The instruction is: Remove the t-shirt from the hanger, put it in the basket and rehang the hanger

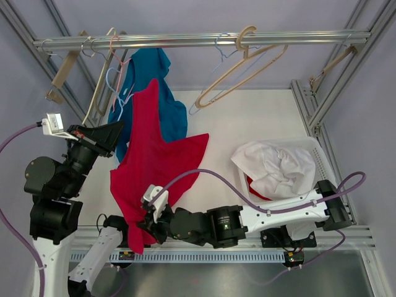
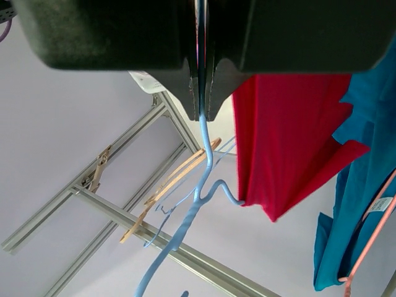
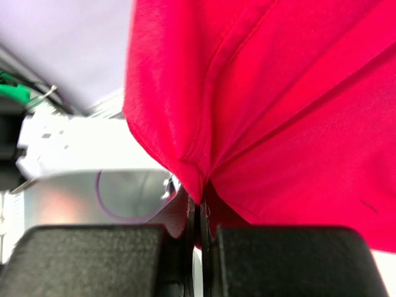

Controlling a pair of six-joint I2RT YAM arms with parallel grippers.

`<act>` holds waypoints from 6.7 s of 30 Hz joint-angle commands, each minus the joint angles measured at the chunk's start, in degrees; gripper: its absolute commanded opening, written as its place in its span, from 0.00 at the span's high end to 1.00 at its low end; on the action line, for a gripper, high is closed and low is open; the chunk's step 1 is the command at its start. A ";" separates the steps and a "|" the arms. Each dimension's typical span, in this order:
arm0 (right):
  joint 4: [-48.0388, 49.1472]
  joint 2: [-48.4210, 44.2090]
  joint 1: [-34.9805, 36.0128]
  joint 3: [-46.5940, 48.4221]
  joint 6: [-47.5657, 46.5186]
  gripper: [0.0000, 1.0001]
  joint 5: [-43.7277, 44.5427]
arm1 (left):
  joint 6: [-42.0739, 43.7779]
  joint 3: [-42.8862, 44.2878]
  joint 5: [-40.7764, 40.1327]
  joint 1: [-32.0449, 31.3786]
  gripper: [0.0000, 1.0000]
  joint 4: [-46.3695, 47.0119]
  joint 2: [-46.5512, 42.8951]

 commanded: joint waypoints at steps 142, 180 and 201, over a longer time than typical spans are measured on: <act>-41.88 -67.02 -60.53 -46.11 39.73 0.52 25.17 | 13.08 13.06 -3.74 -3.22 1.00 -11.00 2.70; -42.17 -69.48 -60.62 -19.99 15.64 0.01 -14.21 | 15.63 25.01 7.84 -3.48 1.00 10.70 37.69; -36.72 -68.95 -60.62 -26.06 16.78 0.00 -18.51 | 16.68 25.46 6.53 -6.64 1.00 13.43 45.34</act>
